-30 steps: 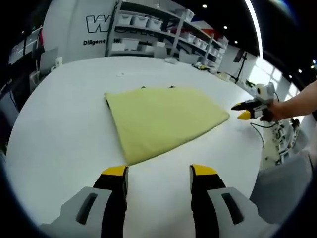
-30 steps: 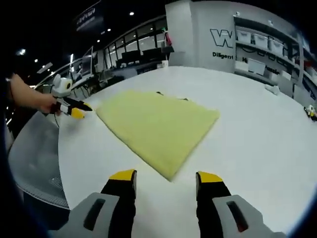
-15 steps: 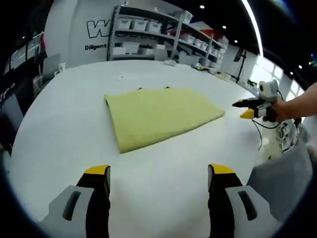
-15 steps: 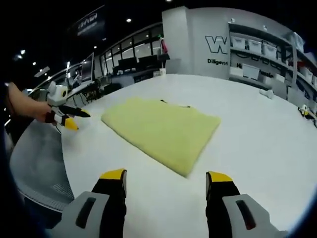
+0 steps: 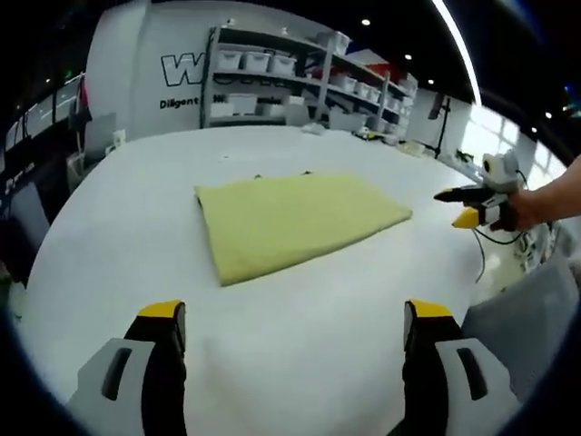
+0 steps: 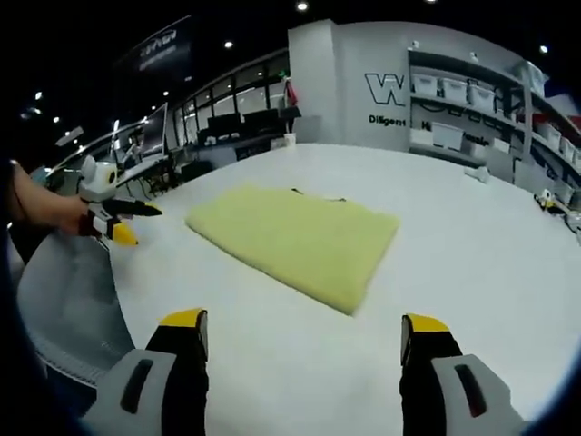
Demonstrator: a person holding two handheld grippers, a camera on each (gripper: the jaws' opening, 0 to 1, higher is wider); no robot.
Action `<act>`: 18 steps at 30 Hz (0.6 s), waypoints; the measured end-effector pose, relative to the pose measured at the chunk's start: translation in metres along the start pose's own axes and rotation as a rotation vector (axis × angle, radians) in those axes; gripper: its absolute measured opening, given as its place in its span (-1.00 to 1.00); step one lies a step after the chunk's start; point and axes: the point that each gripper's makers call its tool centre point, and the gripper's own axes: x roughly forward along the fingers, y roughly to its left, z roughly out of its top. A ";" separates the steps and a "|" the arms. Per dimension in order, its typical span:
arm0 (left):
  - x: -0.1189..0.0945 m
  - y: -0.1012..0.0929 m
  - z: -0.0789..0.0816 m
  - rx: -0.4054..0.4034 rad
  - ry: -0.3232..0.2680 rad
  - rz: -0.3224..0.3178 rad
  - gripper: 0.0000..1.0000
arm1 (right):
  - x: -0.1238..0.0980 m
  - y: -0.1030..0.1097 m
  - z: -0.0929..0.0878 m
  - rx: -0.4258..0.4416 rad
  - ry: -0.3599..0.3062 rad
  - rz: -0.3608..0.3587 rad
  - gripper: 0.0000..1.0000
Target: Fold the garment on the visible template until the final outline fits inside the template.
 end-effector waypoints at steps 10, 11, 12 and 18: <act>-0.002 -0.009 0.004 0.022 -0.056 0.020 0.98 | -0.009 0.016 -0.020 0.031 -0.001 0.026 0.98; -0.003 -0.009 0.003 0.010 -0.051 0.020 0.98 | -0.010 0.016 -0.021 0.031 0.002 0.026 0.98; -0.002 -0.008 0.001 0.006 -0.048 0.021 0.98 | -0.011 0.016 -0.022 0.030 0.002 0.024 0.98; -0.003 -0.009 -0.004 -0.001 -0.036 0.017 0.98 | -0.014 0.016 -0.021 0.056 -0.011 0.014 0.98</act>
